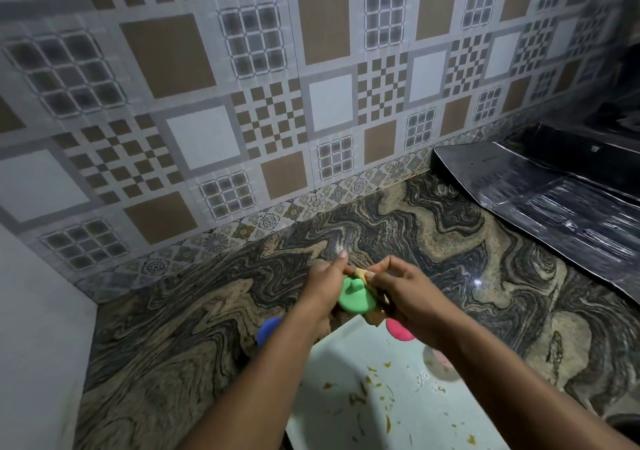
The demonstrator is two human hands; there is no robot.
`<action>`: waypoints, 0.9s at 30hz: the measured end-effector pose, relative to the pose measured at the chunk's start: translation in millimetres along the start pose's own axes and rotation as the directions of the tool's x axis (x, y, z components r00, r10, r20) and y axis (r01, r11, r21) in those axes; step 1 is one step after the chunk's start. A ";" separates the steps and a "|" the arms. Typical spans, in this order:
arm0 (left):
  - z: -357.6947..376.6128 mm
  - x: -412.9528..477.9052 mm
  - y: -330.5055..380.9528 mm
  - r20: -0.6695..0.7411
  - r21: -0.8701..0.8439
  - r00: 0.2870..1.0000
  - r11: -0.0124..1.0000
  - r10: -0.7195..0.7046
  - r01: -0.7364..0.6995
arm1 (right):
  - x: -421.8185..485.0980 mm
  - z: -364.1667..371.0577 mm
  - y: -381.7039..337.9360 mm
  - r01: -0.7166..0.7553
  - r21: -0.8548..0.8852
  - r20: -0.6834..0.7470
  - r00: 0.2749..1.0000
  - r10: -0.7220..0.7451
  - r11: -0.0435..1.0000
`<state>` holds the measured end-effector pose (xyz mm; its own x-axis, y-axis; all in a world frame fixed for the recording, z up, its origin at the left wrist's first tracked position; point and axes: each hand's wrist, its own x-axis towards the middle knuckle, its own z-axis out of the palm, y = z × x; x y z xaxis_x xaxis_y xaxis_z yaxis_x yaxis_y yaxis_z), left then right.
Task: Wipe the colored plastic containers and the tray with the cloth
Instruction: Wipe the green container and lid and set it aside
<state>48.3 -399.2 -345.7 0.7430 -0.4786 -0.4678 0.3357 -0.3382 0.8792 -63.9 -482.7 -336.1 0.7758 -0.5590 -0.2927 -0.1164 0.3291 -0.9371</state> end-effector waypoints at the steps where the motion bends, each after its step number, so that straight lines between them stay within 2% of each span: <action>1: 0.4 -2.3 6.5 -0.026 0.041 0.998 0.998 0.053 -0.052 | 0.8 -0.7 -3.5 -0.020 0.009 0.035 0.999 0.019 1.000; 2: 4.1 -4.0 10.6 -0.119 0.061 0.984 0.990 0.132 -0.125 | 0.2 3.1 -3.8 0.012 0.008 0.009 1.000 -0.012 1.000; 4: 15.0 -9.0 12.9 -0.394 0.031 0.880 0.961 0.264 -0.275 | -4.6 20.1 9.3 0.185 -0.052 -0.152 0.970 -0.191 0.981; 6: 23.0 -13.3 8.5 -0.589 -0.019 0.761 0.937 0.271 -0.349 | -11.9 36.8 30.4 0.304 -0.111 -0.313 0.893 -0.324 0.946; 7: 24.6 -14.5 5.2 -0.617 -0.048 0.752 0.942 0.233 -0.331 | -13.8 40.8 37.8 0.317 -0.119 -0.359 0.870 -0.338 0.941; 9: 24.2 -12.4 -5.8 -0.551 -0.071 0.814 0.963 0.181 -0.261 | -12.5 37.6 41.8 0.298 -0.111 -0.371 0.873 -0.318 0.948; 10: 20.9 -10.1 -10.9 -0.491 -0.035 0.848 0.968 0.199 -0.247 | -10.0 31.8 38.0 0.289 -0.106 -0.347 0.886 -0.308 0.951; 12: 10.5 -11.2 -18.8 -0.348 0.134 0.868 0.935 0.353 -0.327 | -3.9 16.0 27.0 0.280 -0.082 -0.307 0.906 -0.291 0.957; 13: 5.7 -13.2 -20.8 -0.252 0.228 0.844 0.877 0.474 -0.424 | -1.2 9.5 19.7 0.270 -0.078 -0.305 0.910 -0.281 0.960; 15: -2.3 -18.6 -21.2 -0.045 0.383 0.734 0.690 0.677 -0.614 | 2.1 -0.1 12.1 0.262 -0.105 -0.290 0.915 -0.282 0.959; 17: -5.9 -16.0 -20.7 0.081 0.500 0.633 0.518 0.770 -0.694 | 2.7 -1.9 11.0 0.255 -0.110 -0.268 0.923 -0.276 0.961; 19: -5.7 -13.9 -20.5 0.106 0.539 0.583 0.447 0.805 -0.714 | 1.5 0.6 14.3 0.249 -0.083 -0.269 0.927 -0.263 0.965; 21: -4.5 -14.3 -23.2 0.098 0.531 0.556 0.429 0.826 -0.731 | 0.5 3.7 15.4 0.225 -0.043 -0.298 0.927 -0.228 0.973; 23: -4.4 -15.8 -27.3 0.056 0.496 0.541 0.447 0.839 -0.744 | 4.5 2.2 16.2 0.192 -0.003 -0.369 0.912 -0.179 0.981; 27: -12.6 -12.3 -35.1 -0.029 0.448 0.566 0.517 0.824 -0.729 | 13.2 -19.9 10.2 0.099 0.300 -0.469 0.881 0.056 0.949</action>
<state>34.7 -371.2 -369.7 0.7142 -0.5259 0.4619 -0.6275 -0.1886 0.7555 -67.2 -501.8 -353.2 0.3862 -0.8312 -0.3999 0.1529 0.4852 -0.8609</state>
